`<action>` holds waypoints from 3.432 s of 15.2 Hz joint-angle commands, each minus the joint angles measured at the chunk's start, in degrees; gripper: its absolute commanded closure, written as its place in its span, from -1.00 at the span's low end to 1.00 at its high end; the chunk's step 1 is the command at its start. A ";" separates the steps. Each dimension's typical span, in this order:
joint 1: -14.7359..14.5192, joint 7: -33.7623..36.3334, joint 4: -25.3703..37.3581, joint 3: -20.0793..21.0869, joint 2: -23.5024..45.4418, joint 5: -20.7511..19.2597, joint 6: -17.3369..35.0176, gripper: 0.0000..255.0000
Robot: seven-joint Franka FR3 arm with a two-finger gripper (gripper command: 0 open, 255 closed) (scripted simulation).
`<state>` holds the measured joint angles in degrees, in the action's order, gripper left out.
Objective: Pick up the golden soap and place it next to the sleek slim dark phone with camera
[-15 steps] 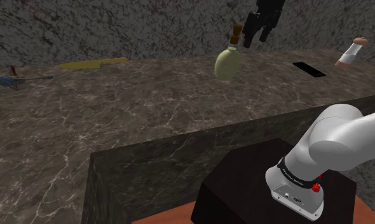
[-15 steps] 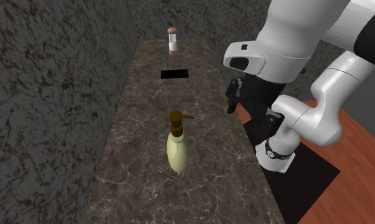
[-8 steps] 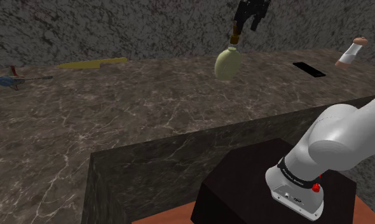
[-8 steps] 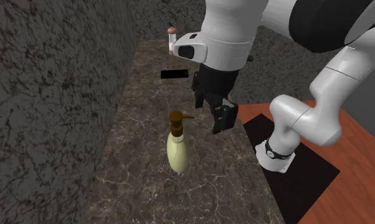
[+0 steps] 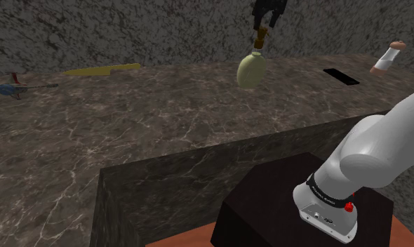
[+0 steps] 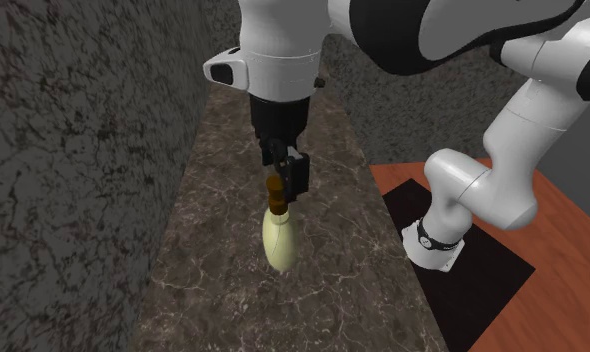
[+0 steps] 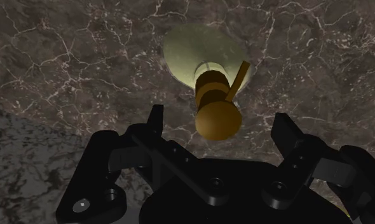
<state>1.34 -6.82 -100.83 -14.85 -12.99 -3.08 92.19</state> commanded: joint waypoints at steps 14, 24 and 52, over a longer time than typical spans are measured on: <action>0.06 0.16 -5.40 -0.06 -0.53 -0.14 4.89 1.00; 0.05 0.13 -4.48 -0.05 -0.38 -0.09 4.13 1.00; 6.38 -16.57 1.20 -10.11 -8.02 -4.36 -7.94 1.00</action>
<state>7.21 -22.00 -99.11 -24.11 -20.21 -6.96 84.35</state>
